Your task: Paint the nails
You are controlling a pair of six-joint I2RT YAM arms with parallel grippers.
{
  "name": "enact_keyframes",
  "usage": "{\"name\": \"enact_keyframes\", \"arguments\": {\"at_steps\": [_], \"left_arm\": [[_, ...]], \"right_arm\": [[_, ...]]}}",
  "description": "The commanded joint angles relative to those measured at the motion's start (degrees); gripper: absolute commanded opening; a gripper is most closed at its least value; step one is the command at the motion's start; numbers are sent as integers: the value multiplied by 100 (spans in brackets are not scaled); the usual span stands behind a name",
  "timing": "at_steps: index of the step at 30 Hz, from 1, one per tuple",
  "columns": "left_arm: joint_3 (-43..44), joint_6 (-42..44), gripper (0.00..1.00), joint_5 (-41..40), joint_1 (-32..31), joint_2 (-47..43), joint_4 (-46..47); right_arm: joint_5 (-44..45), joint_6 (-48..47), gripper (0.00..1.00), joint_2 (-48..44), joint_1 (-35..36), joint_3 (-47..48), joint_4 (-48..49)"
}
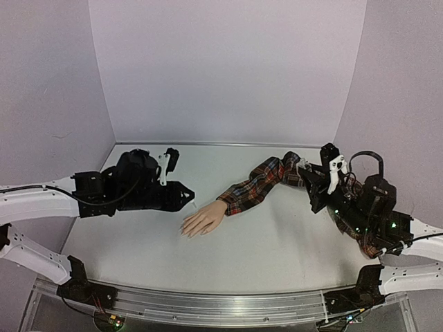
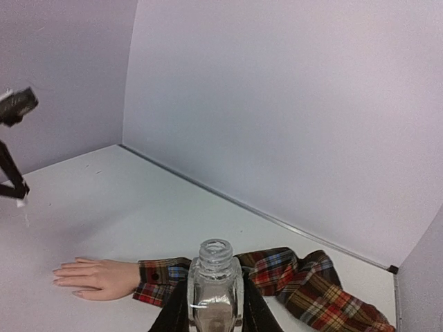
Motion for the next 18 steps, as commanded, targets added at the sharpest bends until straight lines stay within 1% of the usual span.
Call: {"name": "enact_keyframes", "arguments": {"at_steps": [1, 2, 5, 8, 11, 14, 18], "left_arm": [[-546, -118, 0, -760, -449, 428, 1567], [-610, -50, 0, -812, -532, 611, 1778], [-613, 36, 0, -1109, -735, 1268, 2035], [-586, 24, 0, -1184, -778, 1731, 2271], [-515, 20, 0, -1506, -793, 2038, 2312], [-260, -10, 0, -1826, -785, 2342, 1996], [131, -375, 0, -1888, -718, 2799, 1288]], "right_arm": [[98, -504, 0, -393, -103, -206, -21], [88, -528, 0, -465, -122, -252, -33], [-19, -566, 0, -590, -199, -330, -49], [-74, -606, 0, -632, -217, -341, -80], [-78, -643, 0, -642, -226, -375, -74], [-10, -665, 0, -666, -225, -399, -74], [44, -712, 0, -770, -227, -420, -74]]}}
